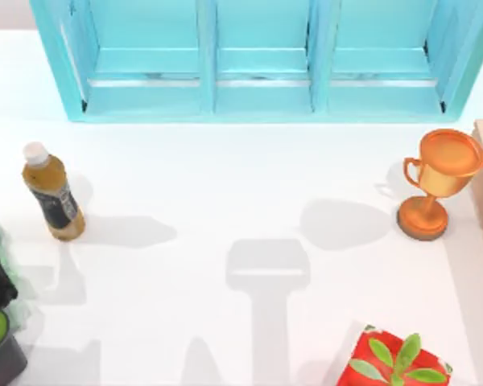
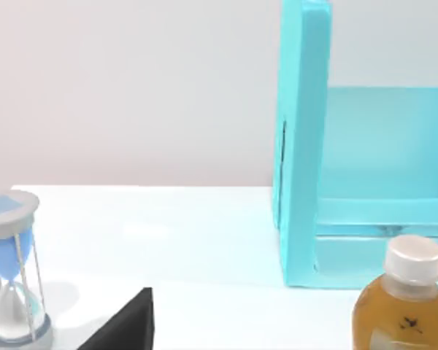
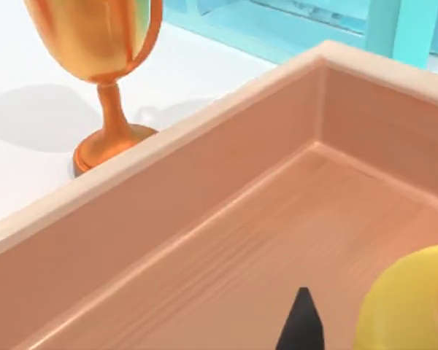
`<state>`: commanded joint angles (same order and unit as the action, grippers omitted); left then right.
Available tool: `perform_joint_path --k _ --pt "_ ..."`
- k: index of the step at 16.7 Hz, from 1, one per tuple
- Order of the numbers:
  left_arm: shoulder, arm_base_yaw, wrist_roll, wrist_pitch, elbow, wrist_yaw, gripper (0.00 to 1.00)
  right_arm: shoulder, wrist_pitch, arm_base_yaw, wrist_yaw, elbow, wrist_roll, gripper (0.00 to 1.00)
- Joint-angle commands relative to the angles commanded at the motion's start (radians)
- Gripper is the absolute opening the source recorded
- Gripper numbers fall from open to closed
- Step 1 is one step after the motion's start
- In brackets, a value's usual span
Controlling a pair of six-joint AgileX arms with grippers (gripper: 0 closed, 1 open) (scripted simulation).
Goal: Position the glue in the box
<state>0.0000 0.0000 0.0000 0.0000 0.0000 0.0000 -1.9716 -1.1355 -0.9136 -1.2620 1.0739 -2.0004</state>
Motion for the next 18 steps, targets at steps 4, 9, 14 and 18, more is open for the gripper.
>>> perform_joint_path --k 4,9,14,18 --pt "0.0 0.0 0.0 0.0 0.0 0.0 1.0 0.008 0.152 0.038 -0.006 -0.067 0.158 0.0" --pt "0.0 0.0 0.0 0.0 0.0 0.0 1.0 0.046 0.371 0.078 -0.027 -0.109 0.31 0.0" --pt "0.0 0.0 0.0 0.0 0.0 0.0 1.0 0.077 0.598 0.131 -0.045 -0.172 0.495 0.0" --pt "0.0 0.0 0.0 0.0 0.0 0.0 1.0 0.078 0.625 0.144 -0.047 -0.183 0.519 0.0"
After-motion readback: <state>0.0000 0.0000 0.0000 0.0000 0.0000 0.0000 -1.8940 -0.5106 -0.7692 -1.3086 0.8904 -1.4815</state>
